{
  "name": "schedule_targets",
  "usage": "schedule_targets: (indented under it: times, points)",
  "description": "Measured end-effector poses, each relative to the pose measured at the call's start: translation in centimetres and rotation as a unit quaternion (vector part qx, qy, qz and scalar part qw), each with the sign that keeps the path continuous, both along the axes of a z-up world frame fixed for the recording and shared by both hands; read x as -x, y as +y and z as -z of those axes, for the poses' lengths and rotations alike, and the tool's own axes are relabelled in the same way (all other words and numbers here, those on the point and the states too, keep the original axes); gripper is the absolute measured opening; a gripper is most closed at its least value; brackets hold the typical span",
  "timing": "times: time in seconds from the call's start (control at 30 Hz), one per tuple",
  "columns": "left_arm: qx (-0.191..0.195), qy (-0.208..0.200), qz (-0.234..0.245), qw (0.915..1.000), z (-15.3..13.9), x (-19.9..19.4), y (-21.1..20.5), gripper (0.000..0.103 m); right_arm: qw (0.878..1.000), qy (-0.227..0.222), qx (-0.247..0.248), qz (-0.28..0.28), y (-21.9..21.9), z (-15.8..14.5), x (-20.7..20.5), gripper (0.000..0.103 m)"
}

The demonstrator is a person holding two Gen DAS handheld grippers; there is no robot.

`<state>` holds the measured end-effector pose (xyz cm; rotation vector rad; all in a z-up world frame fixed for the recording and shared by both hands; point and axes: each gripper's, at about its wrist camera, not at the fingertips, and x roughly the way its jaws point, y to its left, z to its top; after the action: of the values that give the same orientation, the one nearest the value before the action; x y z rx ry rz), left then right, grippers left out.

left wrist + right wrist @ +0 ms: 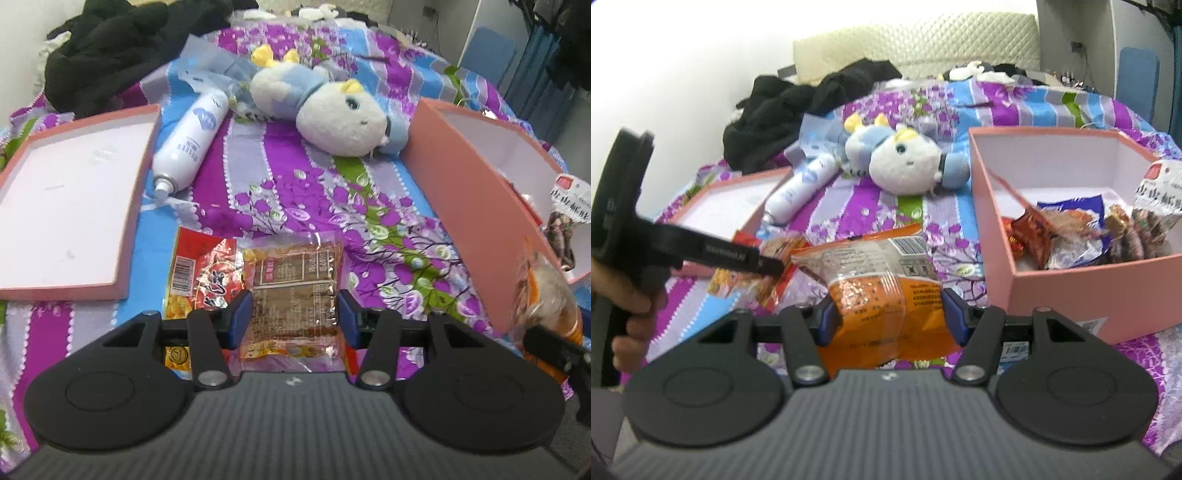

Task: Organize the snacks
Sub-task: 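Carry the strip packet and orange bag over the deep pink box with both tools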

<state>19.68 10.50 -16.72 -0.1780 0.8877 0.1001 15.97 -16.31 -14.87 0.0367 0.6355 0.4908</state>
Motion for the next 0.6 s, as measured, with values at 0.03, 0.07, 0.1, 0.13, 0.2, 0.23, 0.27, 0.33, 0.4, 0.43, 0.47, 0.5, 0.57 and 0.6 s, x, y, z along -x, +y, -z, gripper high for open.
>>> schedule_targets:
  times: [0.03, 0.07, 0.1, 0.13, 0.2, 0.23, 0.27, 0.33, 0.4, 0.43, 0.47, 0.5, 0.57, 0.6]
  points:
    - [0.0, -0.005, 0.001, 1.0, -0.5, 0.3, -0.2, 0.055, 1.0, -0.005, -0.003, 0.003, -0.3, -0.6, 0.2, 0.06]
    - [-0.001, -0.01, 0.002, 1.0, -1.0, 0.7, -0.5, 0.055, 1.0, -0.009, -0.005, 0.007, -0.6, -1.1, 0.5, 0.06]
    - [-0.002, -0.016, 0.002, 0.9999, -1.7, 1.3, -0.9, 0.055, 1.0, -0.013, -0.008, 0.01, -0.9, -1.5, 0.7, 0.06]
    - [-0.002, -0.022, 0.003, 0.9998, -2.3, 1.7, -1.2, 0.055, 1.0, -0.016, -0.01, 0.015, -1.2, -2.0, 0.9, 0.06]
    - [0.005, -0.033, 0.002, 0.9995, -3.4, 2.5, -1.9, 0.055, 0.999, -0.02, -0.016, 0.025, -2.0, -2.9, 1.3, 0.06]
    - [0.008, -0.038, 0.003, 0.9993, -4.0, 2.8, -2.3, 0.055, 0.999, -0.023, -0.018, 0.029, -2.3, -3.3, 1.5, 0.06]
    - [0.01, -0.042, 0.004, 0.9991, -4.5, 3.1, -2.7, 0.055, 0.999, -0.027, -0.02, 0.034, -2.8, -3.8, 1.8, 0.06]
    - [0.013, -0.053, 0.01, 0.9985, -5.7, 4.0, -3.7, 0.055, 0.998, -0.034, -0.023, 0.042, -3.5, -4.7, 2.3, 0.06]
    - [0.018, -0.06, 0.017, 0.9979, -6.7, 4.7, -4.7, 0.055, 0.998, -0.041, -0.026, 0.051, -4.3, -5.6, 2.9, 0.06]
    - [0.02, -0.063, 0.022, 0.9975, -7.2, 5.1, -5.2, 0.055, 0.997, -0.044, -0.028, 0.054, -4.7, -5.9, 3.2, 0.06]
    - [0.023, -0.067, 0.026, 0.9972, -7.6, 5.4, -5.8, 0.055, 0.997, -0.047, -0.029, 0.059, -5.1, -6.4, 3.5, 0.06]
    - [0.027, -0.07, 0.032, 0.9967, -8.1, 5.7, -6.5, 0.055, 0.996, -0.049, -0.03, 0.064, -5.4, -6.7, 3.7, 0.06]
    - [0.034, -0.073, 0.041, 0.9959, -8.8, 6.2, -7.6, 0.055, 0.995, -0.055, -0.031, 0.071, -6.3, -7.3, 4.4, 0.06]
    - [0.038, -0.077, 0.045, 0.9953, -9.3, 6.4, -8.1, 0.055, 0.995, -0.056, -0.031, 0.074, -6.7, -7.4, 4.7, 0.06]
